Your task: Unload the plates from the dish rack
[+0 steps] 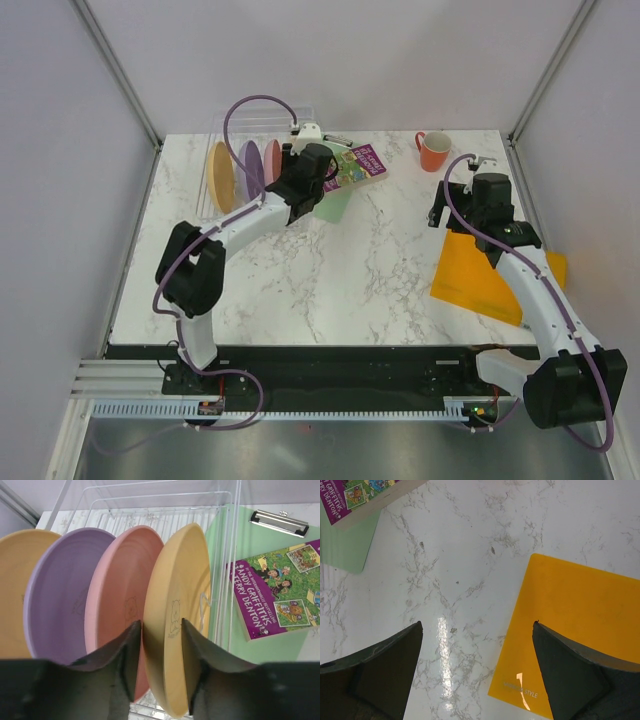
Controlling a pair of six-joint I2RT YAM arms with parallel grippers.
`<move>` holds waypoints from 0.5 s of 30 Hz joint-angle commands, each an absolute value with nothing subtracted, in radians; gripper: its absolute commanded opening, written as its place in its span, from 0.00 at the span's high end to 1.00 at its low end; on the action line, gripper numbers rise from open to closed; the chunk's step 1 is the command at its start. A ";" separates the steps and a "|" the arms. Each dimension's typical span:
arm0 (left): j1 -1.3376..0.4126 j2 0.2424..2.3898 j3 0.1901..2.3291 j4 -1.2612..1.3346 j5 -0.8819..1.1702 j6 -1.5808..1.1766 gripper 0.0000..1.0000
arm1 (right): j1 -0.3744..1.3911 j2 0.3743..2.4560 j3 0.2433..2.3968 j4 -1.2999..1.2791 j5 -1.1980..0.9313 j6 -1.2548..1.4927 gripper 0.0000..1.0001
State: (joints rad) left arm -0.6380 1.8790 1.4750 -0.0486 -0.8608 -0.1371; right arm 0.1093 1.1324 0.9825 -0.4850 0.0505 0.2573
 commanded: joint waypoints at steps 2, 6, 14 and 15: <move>-0.640 1.910 1.523 -0.011 -0.968 -0.101 0.79 | 0.109 1.137 0.976 -0.462 0.063 0.244 0.02; -0.641 1.917 1.519 -0.011 -0.986 -0.091 0.98 | 0.109 1.134 0.971 -0.462 0.064 0.245 0.02; -0.678 1.957 1.566 0.221 -1.169 0.223 0.98 | 0.110 1.137 0.969 -0.463 0.061 0.245 0.02; -0.695 1.965 1.562 0.307 -1.187 0.304 0.98 | 0.109 1.137 0.969 -0.463 0.061 0.245 0.02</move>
State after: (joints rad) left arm -0.6563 1.9442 1.5097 -0.0242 -1.0660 0.0353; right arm 0.1093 1.1400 0.9722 -0.4850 0.0509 0.2573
